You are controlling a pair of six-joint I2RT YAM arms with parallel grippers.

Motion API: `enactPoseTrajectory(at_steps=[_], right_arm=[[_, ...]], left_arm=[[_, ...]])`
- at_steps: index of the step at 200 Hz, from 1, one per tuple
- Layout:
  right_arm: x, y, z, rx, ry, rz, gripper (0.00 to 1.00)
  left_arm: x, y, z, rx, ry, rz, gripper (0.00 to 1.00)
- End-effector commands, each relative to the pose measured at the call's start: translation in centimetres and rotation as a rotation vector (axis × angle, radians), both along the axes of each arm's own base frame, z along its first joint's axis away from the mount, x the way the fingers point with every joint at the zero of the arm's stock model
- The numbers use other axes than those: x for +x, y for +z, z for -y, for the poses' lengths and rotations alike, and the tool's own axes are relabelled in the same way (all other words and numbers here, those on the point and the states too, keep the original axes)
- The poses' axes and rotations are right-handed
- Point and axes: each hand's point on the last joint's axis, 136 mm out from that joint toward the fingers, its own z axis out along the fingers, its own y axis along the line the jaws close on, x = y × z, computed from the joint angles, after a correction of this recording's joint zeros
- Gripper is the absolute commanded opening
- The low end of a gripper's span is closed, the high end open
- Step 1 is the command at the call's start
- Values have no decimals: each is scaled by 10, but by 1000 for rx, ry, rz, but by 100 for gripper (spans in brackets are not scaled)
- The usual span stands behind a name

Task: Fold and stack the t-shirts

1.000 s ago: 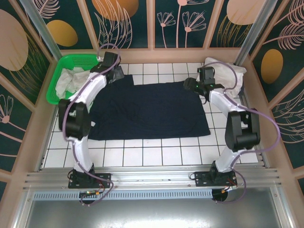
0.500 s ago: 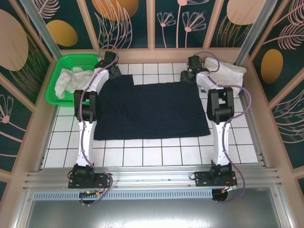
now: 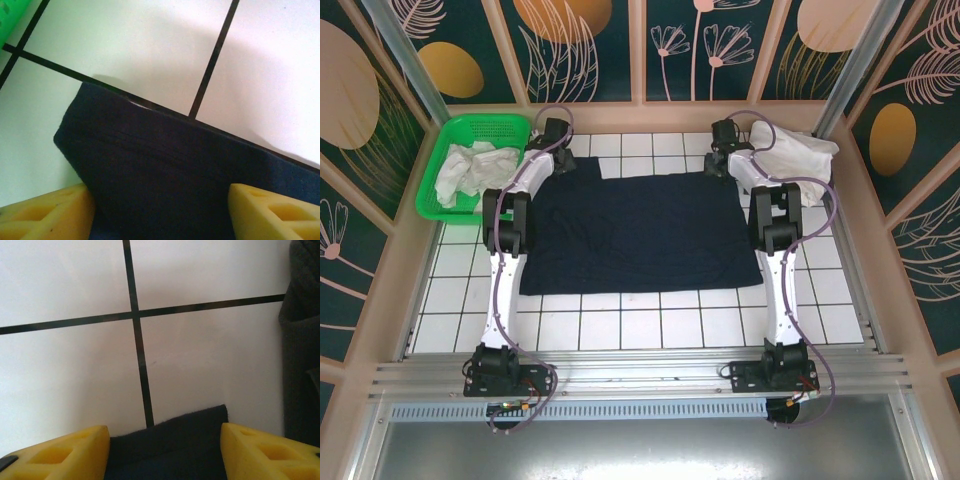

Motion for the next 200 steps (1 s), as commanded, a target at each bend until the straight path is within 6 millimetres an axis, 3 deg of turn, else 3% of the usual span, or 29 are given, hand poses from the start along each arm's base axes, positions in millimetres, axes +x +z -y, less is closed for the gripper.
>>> enactPoseTrajectory(at_steps=[1, 28, 46, 82, 119, 160, 200], right_arm=[[-2, -8, 15, -71, -29, -27, 61], [-2, -18, 18, -87, -38, -42, 56], [-2, -23, 18, -87, -39, -56, 46], [1, -16, 15, -41, -30, -42, 17], [3, 1, 8, 1, -7, -18, 0], [-6, 30, -1, 30, 11, 25, 0], [-34, 47, -6, 80, 41, 59, 0]], left_arm=[[5, -9, 4, -17, -35, 2, 60], [9, 1, 7, -22, -50, 18, 33], [10, 18, 6, -14, -60, 40, 21], [6, 62, 0, 32, -73, 82, 18], [-1, 72, -2, 48, -85, 70, 6], [-12, 87, -4, 50, -81, 71, 0], [-35, 107, -7, 61, -99, 92, 0]])
